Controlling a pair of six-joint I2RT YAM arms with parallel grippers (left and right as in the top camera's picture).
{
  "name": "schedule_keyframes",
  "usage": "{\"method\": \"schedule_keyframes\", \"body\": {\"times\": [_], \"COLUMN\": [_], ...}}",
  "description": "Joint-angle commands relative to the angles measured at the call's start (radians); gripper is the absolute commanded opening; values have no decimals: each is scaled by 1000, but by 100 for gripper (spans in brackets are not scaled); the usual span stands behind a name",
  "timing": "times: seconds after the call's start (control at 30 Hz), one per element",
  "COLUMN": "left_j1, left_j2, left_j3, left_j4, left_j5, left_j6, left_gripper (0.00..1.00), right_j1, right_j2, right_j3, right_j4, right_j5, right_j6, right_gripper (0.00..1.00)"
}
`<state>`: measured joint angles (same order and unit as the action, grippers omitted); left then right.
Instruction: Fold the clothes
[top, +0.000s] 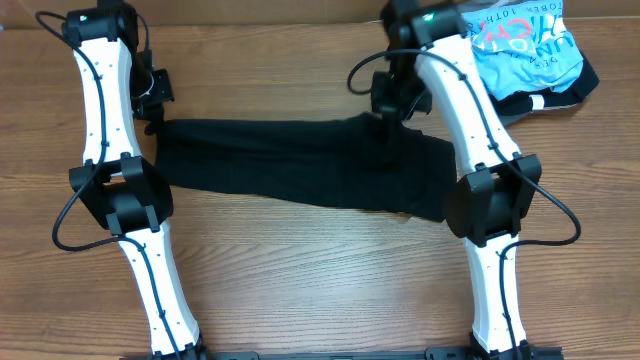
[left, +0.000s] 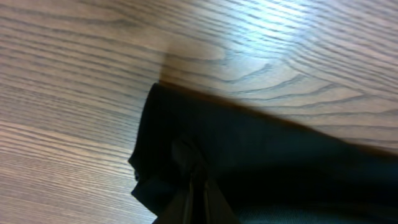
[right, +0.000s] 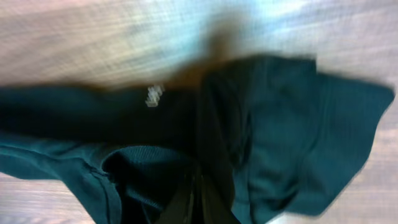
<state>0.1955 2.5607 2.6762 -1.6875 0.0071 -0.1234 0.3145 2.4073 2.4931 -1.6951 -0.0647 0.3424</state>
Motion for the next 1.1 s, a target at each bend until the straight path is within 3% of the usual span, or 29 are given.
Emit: {"method": "schedule_keyframes", "body": {"times": [0.0,0.33,0.6,0.63,0.73,0.8,0.9,1.07], "left_j1": [10,-12,-45,-45,-42,-36,-20,10], "left_j2": [2,-13,-14,-14,-14,-14,-14,-28], "left_j3": [-2,-17,-192,-214,-245,-246,-214,-8], "left_j4": [-3,-3,-3,-3,3,20,37,-3], "left_j5": [-6,10,-43,-60,-100,-131,-169,-99], "left_j6": [27,66,101,101,89,66,29,7], "left_gripper": [4,4,5,14,61,79,88,89], "right_j1": [27,19,10,9,8,8,0,-31], "right_j2": [-108,-148,-148,-148,-148,-148,-150,-195], "right_j3": [-59,-276,-332,-332,-332,-332,-322,-215], "right_j4": [1,26,103,105,125,139,138,69], "right_j5": [113,116,89,89,89,89,68,39], "right_j6": [81,77,74,73,69,69,43,-5], "right_gripper": [4,4,4,4,6,15,27,38]}}
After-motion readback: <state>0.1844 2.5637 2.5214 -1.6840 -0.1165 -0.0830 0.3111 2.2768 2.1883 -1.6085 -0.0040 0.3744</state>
